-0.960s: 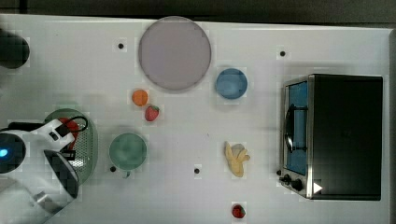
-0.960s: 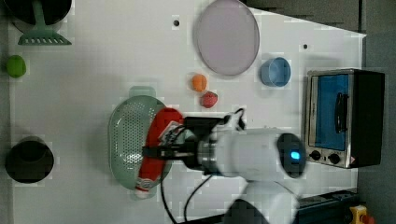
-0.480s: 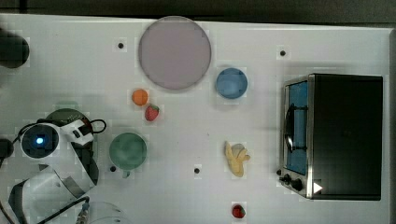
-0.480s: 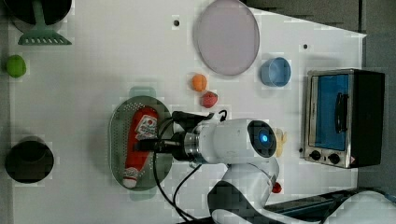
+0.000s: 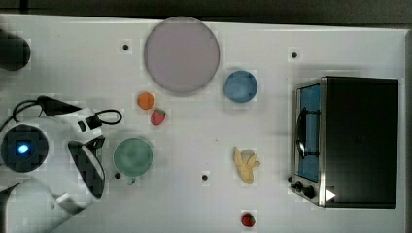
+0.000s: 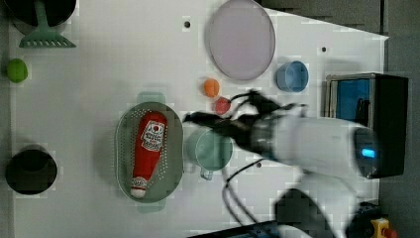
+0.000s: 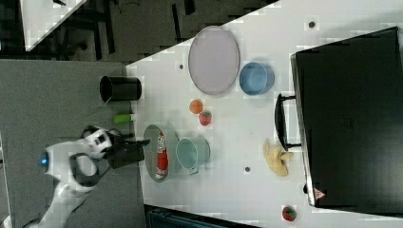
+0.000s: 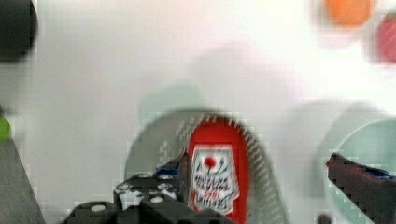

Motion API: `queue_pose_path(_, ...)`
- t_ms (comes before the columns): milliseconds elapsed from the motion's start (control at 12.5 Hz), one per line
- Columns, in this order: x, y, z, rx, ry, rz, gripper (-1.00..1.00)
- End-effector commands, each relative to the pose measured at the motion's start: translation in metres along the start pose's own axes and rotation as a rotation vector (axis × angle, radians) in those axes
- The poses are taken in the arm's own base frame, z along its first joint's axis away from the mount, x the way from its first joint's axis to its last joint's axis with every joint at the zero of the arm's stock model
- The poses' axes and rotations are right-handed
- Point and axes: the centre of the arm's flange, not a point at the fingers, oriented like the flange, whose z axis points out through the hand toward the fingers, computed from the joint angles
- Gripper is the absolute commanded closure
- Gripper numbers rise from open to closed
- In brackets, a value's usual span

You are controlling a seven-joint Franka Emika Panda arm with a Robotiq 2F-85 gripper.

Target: Pick Ketchup from the table and place it in strainer.

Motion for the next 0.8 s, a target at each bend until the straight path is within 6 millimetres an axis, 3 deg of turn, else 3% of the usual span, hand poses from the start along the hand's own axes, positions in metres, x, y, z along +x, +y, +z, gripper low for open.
queue_pose_path(80,0.043,0.027,-0.099,-0.028,0.102,0.182,-1.00)
queue_pose_path(480,0.082,0.126,-0.236,-0.106,0.039,0.463,-1.00)
queue_pose_path(640,0.093,0.165,-0.276,-0.113,0.023,0.538,-1.00)
queue_pose_path(800,0.102,0.197,-0.300,-0.110,0.013,0.560,-1.00)
